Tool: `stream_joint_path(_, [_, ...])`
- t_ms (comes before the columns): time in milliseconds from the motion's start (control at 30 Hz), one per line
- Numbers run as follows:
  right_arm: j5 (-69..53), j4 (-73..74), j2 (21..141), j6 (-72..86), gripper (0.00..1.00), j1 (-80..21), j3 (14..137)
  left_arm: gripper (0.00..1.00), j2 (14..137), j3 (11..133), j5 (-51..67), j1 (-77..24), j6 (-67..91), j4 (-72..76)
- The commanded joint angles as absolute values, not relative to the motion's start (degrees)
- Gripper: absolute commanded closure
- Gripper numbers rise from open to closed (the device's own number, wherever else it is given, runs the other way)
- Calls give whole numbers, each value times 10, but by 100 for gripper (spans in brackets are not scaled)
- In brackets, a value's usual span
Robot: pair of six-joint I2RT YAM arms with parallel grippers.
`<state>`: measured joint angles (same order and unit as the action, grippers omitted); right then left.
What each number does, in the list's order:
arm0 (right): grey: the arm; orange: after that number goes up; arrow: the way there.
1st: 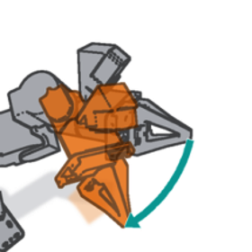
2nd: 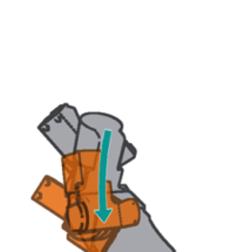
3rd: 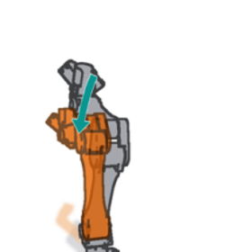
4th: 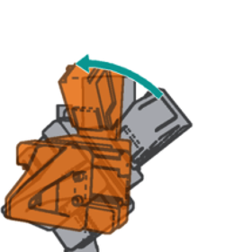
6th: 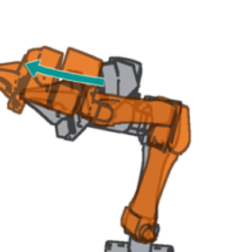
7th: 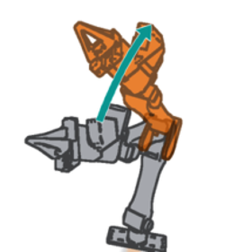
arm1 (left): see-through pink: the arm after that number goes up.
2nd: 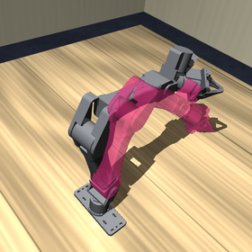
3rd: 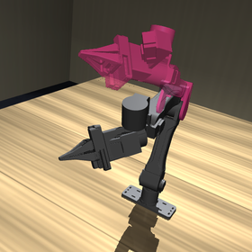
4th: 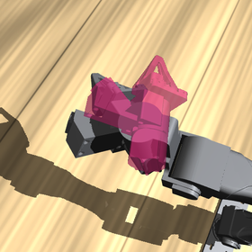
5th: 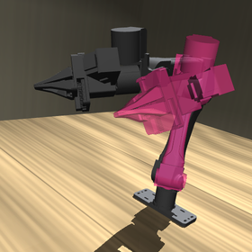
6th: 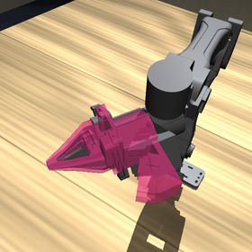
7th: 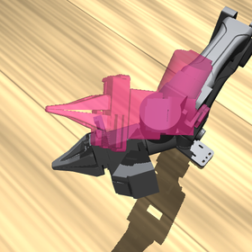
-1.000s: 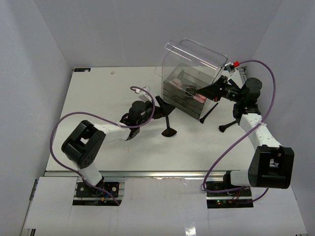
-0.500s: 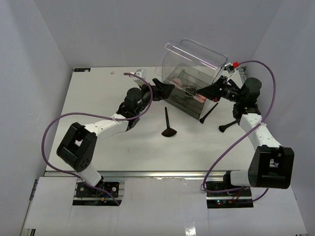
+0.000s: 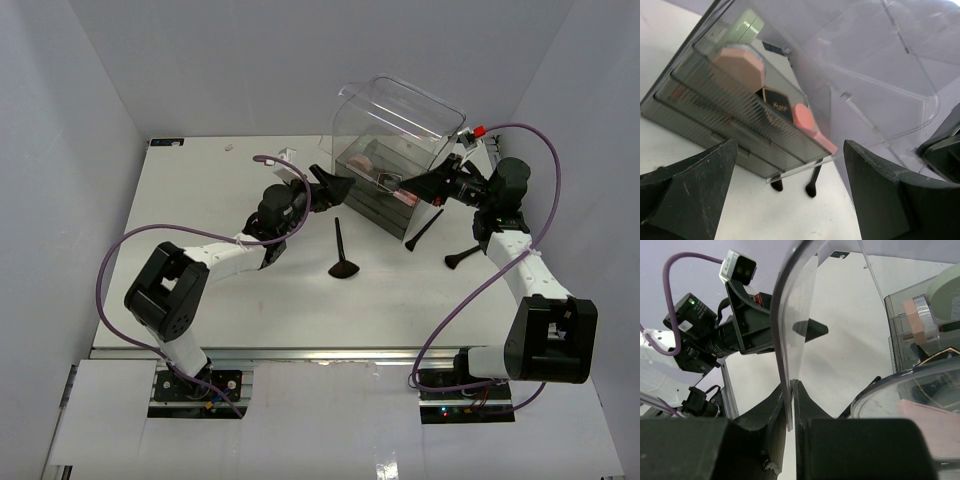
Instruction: Organize the makeup
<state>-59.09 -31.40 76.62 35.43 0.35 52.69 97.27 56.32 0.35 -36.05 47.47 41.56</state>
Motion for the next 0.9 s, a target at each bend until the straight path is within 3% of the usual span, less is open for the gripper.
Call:
stream_joint_path(0, [-609,-340,758,357,87,1,539,2,937,527,-3,-359,490,448])
stream_joint_path(633, [-608,-338,749,352,80,1,535,2,1040,657,-1,-359,531,442])
stream_joint_path(867, [-586,-230,722,260,44,9,540,2,1036,658,-1,-359,534,454])
